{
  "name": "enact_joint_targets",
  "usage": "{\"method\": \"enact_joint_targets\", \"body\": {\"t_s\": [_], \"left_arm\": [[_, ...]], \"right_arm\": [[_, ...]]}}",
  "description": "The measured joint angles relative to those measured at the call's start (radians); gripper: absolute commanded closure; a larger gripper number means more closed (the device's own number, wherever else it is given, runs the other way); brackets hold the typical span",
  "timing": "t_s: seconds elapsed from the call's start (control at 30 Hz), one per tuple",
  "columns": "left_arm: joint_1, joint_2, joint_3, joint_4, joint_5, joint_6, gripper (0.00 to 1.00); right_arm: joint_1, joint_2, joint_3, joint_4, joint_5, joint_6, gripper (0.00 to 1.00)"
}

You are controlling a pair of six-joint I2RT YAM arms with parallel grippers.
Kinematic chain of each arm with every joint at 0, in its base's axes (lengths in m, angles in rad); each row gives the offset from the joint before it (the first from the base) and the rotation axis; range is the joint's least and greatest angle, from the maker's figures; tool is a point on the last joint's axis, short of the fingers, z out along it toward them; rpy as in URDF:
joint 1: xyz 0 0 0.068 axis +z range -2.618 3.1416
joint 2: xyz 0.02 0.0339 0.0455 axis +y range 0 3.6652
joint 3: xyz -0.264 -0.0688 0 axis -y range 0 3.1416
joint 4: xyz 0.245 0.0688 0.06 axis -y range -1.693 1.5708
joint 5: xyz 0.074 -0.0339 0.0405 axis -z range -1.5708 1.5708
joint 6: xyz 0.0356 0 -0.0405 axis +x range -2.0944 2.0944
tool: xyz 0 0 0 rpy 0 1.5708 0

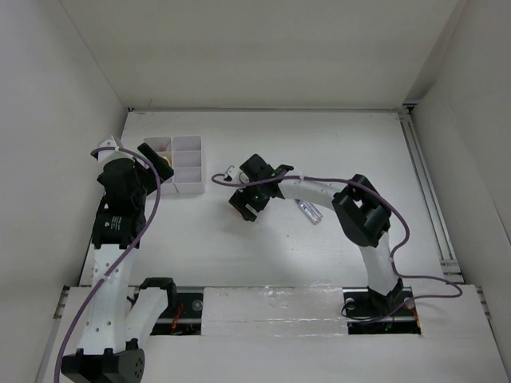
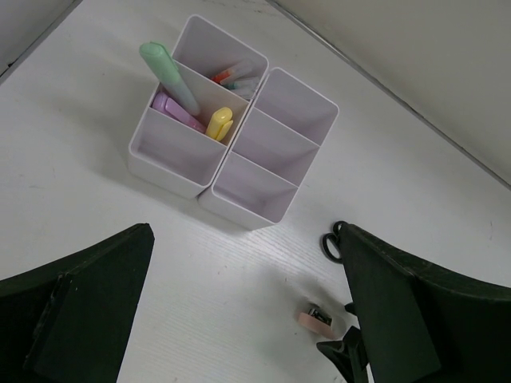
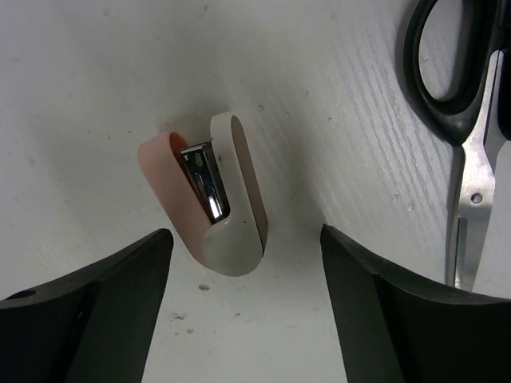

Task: Sort the stationery into containers
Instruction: Pick up the stationery from the center of the board.

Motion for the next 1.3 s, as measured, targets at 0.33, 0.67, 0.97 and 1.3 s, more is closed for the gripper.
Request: {"method": "enact_joint_targets", "body": {"t_s": [0.33, 0.67, 0.97, 1.3], "left_arm": [[0.000, 0.000, 0.000, 0.000, 0.000, 0.000, 0.00], [0.000, 0.001, 0.000, 0.000, 0.001, 0.000, 0.00], [0.000, 0.002, 0.000, 0.006, 0.044, 0.002, 0.00], [0.000, 0.024, -0.244, 0.211, 0.579, -0.103, 0.00]], "right_arm": [[0.029, 0.013, 0.010, -0.003, 0.071, -0.008, 0.31], [0.042, 0.042, 0.050, -0.002, 0.090, -0.015, 0.71], [0.050, -0.008, -0.040, 0.095, 0.087, 0.021, 1.00], [0.137, -0.338, -0.296, 0.407, 0.190, 0.382, 1.00]]}}
